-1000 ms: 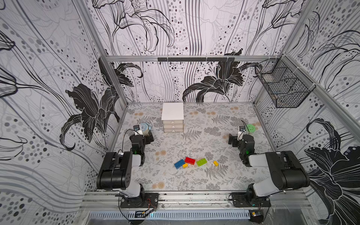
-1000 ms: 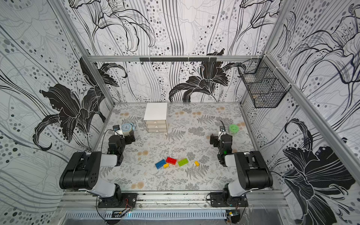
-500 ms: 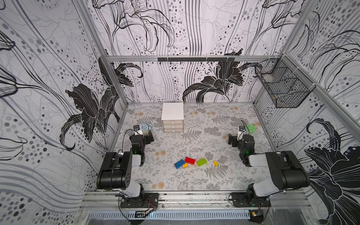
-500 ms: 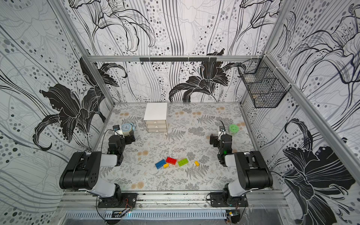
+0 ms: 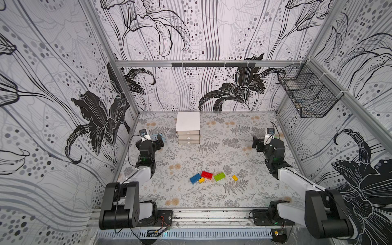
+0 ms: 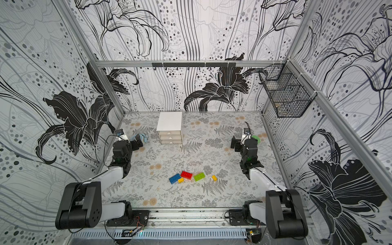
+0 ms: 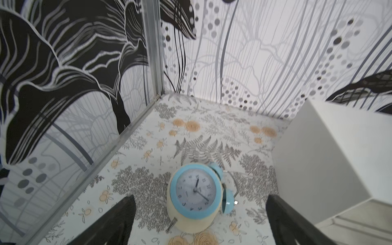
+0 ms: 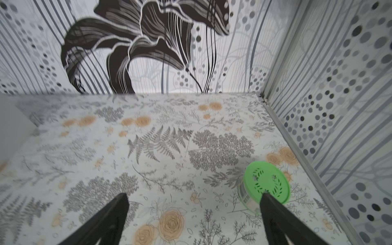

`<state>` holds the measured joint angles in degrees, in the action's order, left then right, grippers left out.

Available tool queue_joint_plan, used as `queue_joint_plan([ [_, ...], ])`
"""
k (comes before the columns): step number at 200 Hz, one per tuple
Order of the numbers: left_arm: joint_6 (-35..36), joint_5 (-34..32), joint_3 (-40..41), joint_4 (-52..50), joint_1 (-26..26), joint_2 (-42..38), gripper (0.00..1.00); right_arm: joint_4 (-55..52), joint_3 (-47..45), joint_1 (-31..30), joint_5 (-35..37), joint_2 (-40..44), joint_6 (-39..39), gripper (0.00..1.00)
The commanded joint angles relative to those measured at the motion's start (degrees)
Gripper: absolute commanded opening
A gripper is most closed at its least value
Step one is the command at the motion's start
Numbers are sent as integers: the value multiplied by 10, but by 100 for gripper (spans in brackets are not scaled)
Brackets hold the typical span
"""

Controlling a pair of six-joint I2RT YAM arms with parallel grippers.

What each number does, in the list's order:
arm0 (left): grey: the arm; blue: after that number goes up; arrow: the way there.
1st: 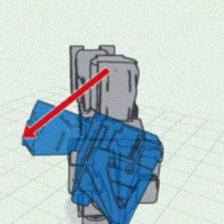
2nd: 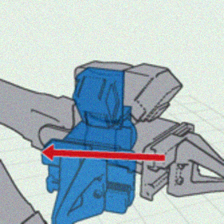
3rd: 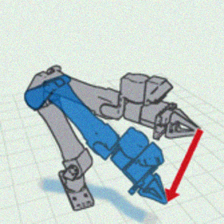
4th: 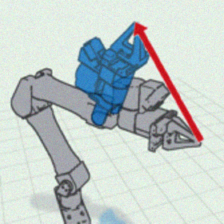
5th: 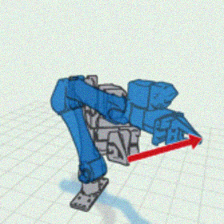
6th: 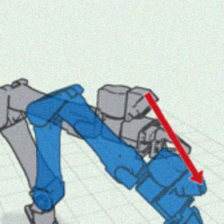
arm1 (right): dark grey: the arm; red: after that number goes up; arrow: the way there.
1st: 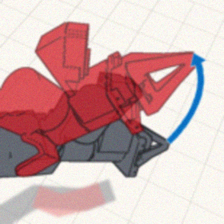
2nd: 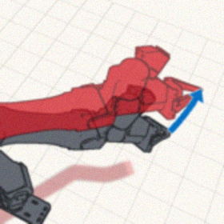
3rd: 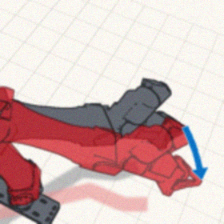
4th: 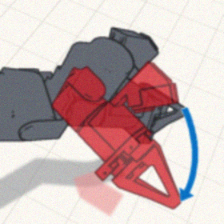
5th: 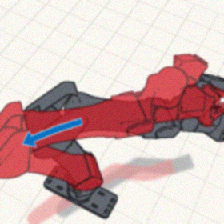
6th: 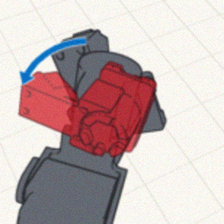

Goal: Assemble the number 5 with lego
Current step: Pick up the lego brick from the center of the board.

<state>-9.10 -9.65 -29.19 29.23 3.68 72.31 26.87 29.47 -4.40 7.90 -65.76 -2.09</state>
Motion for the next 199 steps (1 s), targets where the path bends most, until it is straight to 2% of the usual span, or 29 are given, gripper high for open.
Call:
queue_joint_plan([
  [1, -71, 10, -43, -133, -3, -49, 100, -161, 40, 2, 7, 54, -99, 100],
  [15, -121, 60, -59, -167, -2, -72, 100, -296, 77, 4, 65, 81, -228, 99],
  [22, -166, 75, -65, -188, -2, -85, 100, -333, 85, 9, 57, 87, -261, 99],
  [32, -209, 97, -66, -204, -2, -99, 100, -345, 87, 21, -1, 100, -250, 100],
  [41, -229, 122, -64, -213, -2, -107, 100, -361, 90, 20, -11, 112, -243, 100],
  [50, -235, 161, -65, -226, -2, -112, 99, -383, 96, 21, -49, 119, -238, 96],
  [55, -237, 183, -68, -239, -2, -113, 100, -399, 105, 21, -70, 119, -231, 90],
  [75, -248, 259, -88, -317, -14, -107, 83, -499, 146, 20, -127, 109, -221, 79],
  [89, -240, 265, -94, -375, -49, -108, 76, -539, 153, 18, -173, 109, -215, 71],
  [119, -232, 250, -94, -448, -144, -121, 72, -610, 151, -11, -182, 137, -210, 66],
  [147, -264, 259, -76, -442, -219, -109, 66, -651, 136, -46, -193, 144, -220, 60],
  [169, -277, 270, -76, -429, -268, -76, 62, -666, 115, -104, -184, 141, -238, 56],
  [199, -275, 284, -92, -422, -301, -34, 61, -693, 111, -188, -138, 127, -251, 55],
])
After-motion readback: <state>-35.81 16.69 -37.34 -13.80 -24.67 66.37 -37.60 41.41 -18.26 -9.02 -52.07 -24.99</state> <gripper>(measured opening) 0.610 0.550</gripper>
